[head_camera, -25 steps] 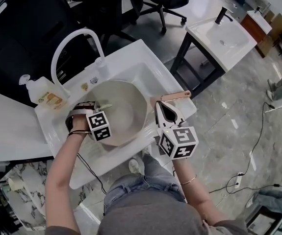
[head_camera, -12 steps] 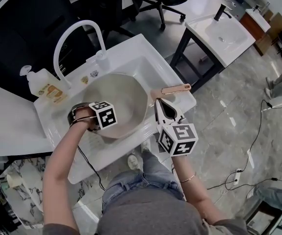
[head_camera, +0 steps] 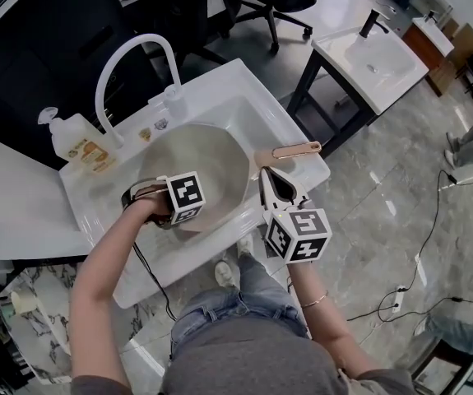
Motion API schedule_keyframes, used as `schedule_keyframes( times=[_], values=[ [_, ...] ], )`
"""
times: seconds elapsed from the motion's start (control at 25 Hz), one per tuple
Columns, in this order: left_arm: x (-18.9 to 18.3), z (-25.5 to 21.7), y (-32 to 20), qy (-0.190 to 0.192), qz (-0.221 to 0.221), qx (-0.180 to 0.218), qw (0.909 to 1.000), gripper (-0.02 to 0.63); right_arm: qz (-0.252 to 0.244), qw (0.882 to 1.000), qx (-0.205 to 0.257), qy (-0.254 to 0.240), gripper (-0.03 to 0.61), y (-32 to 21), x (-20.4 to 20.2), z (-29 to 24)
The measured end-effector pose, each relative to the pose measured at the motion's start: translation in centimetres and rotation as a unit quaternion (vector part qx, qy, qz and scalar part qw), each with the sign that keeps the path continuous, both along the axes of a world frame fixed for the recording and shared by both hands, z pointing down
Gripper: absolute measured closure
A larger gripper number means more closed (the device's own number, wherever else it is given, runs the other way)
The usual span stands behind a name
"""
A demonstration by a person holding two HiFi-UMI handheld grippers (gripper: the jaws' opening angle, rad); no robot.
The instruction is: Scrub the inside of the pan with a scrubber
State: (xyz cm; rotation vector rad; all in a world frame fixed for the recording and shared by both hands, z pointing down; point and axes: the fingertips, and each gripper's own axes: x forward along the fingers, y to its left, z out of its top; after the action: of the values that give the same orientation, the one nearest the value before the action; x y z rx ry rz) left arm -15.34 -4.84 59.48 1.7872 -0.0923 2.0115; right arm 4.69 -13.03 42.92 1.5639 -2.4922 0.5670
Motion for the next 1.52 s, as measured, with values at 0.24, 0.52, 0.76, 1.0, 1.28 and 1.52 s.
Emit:
schedule_keyframes(
  times=[0.24, 0.52, 0.76, 1.0, 1.28, 1.52],
  values=[
    [2.4, -0.7, 2.0, 0.038, 0.003, -0.081, 0.9960, 0.560, 0.004, 1.000, -0.003, -0.003, 0.568, 0.2, 0.7, 0.0],
    [5.6, -1.9, 2.8, 0.102, -0.018, -0.151, 0.9831, 0.560, 0.011, 1.000, -0.005, -0.005, 0.568, 0.2, 2.1, 0.0],
    [8.1, -3.0, 2.4, 0.166, -0.054, -0.194, 0.9653, 0.560, 0.015, 1.000, -0.009, -0.004, 0.568, -0.2, 3.5, 0.2],
    [11.0, -4.6, 1.2, 0.258, -0.106, -0.227, 0.9330, 0.560, 0.012, 1.000, -0.013, -0.003, 0.568, -1.2, 4.3, 0.4],
    [14.7, -6.0, -1.8, 0.357, -0.169, -0.211, 0.8941, 0.559, -0.004, 1.000, -0.016, 0.000, 0.568, -3.0, 4.3, 0.5],
    [17.0, -6.7, -4.7, 0.424, -0.229, -0.178, 0.8581, 0.558, -0.023, 1.000, -0.019, 0.001, 0.568, -4.5, 3.5, 0.8]
  ],
)
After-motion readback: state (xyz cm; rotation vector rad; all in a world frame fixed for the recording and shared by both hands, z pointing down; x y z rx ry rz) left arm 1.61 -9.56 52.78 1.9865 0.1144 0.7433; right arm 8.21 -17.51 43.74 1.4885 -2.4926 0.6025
